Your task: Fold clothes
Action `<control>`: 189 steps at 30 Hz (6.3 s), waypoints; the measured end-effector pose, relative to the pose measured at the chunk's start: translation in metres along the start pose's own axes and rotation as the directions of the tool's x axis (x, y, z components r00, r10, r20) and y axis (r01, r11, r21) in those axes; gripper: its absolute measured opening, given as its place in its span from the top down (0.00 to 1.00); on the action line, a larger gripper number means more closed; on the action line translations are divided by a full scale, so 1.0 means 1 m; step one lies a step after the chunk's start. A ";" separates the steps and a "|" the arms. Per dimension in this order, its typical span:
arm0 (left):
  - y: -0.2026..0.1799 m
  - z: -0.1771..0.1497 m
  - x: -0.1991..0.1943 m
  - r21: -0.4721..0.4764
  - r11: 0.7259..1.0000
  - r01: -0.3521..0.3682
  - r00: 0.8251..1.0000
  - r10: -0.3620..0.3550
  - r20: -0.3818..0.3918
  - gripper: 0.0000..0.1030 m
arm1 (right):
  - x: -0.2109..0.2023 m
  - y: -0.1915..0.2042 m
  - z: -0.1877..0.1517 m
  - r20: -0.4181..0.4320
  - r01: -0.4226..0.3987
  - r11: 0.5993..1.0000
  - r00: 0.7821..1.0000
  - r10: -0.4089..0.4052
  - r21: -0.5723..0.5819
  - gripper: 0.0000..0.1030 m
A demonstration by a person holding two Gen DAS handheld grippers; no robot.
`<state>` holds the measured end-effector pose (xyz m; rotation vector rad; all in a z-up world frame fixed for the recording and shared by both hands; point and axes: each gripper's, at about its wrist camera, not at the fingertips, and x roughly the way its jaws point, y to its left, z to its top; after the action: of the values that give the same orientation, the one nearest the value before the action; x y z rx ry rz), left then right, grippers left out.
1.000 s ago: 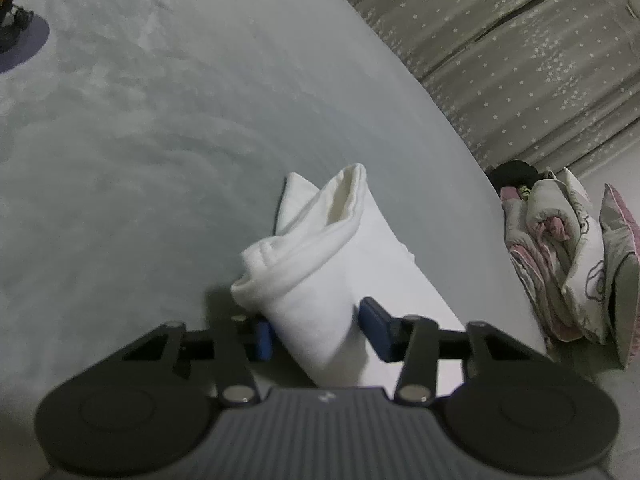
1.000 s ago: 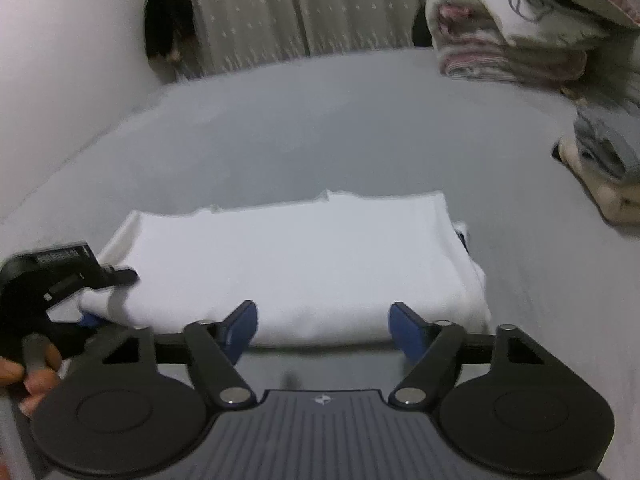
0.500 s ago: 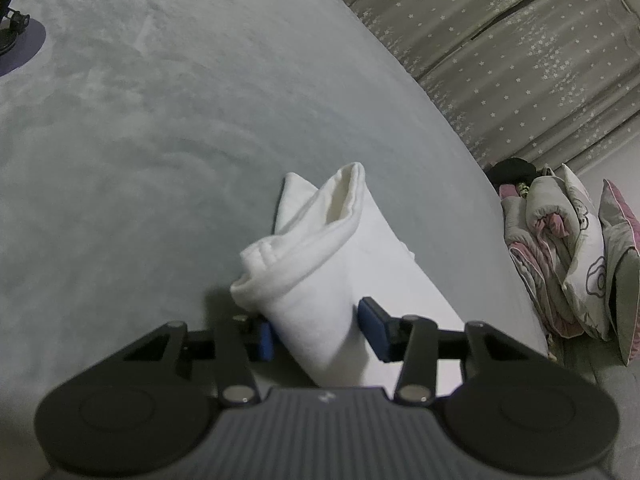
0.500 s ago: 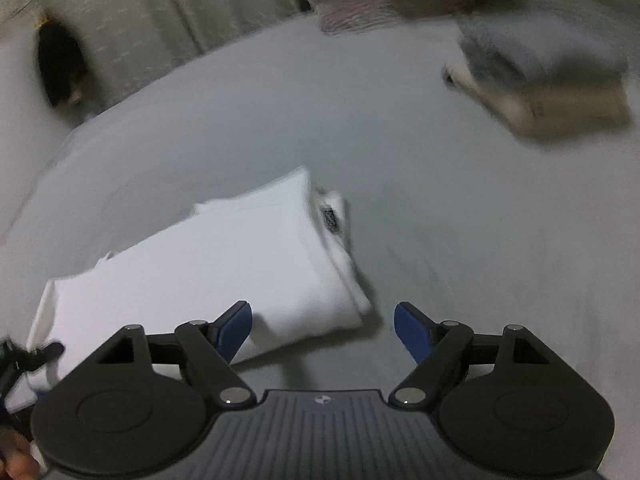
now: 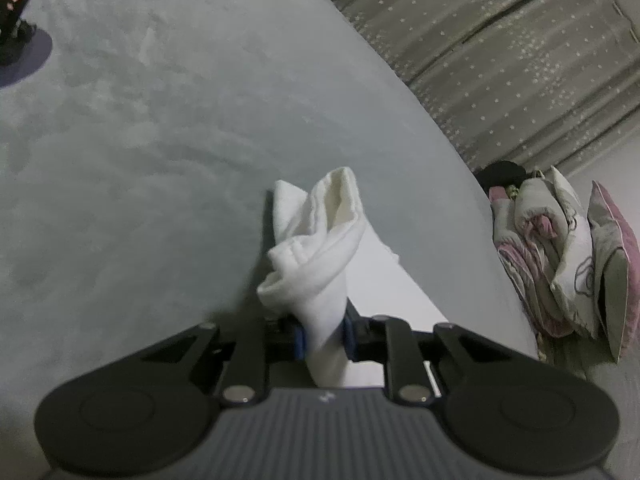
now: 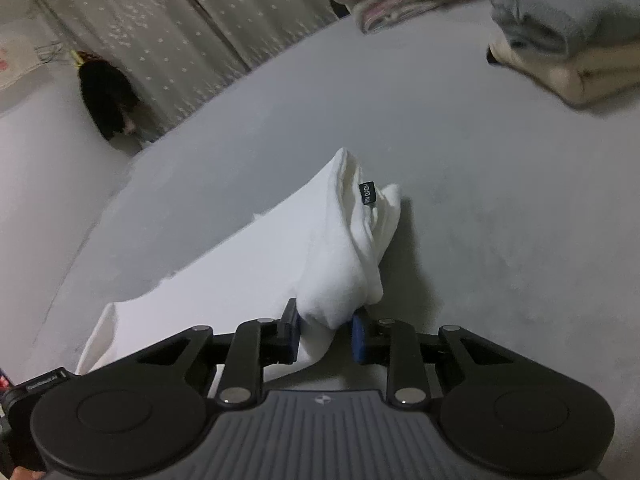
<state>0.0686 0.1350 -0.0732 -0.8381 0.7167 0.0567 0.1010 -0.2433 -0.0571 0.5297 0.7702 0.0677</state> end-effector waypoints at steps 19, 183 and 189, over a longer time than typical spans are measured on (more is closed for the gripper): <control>0.064 -0.018 -0.042 -0.027 0.997 0.071 0.992 -0.074 -0.103 0.74 | -0.030 0.016 -0.040 -0.067 0.121 0.955 0.987 -0.145 -0.272 0.46; -0.145 -0.163 -0.008 0.830 0.490 0.266 0.954 -0.256 -0.154 0.52 | -0.094 -0.028 -0.024 0.094 -0.044 0.951 0.993 0.076 -0.307 0.51; -0.150 -0.178 -0.013 0.821 0.465 0.332 0.935 -0.276 -0.222 0.51 | -0.083 -0.026 -0.017 0.087 -0.034 0.956 0.994 0.062 -0.292 0.50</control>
<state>0.0070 -0.0888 -0.0468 0.0240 0.5305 -0.6280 0.0259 -0.2787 -0.0257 0.2690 0.6403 0.1968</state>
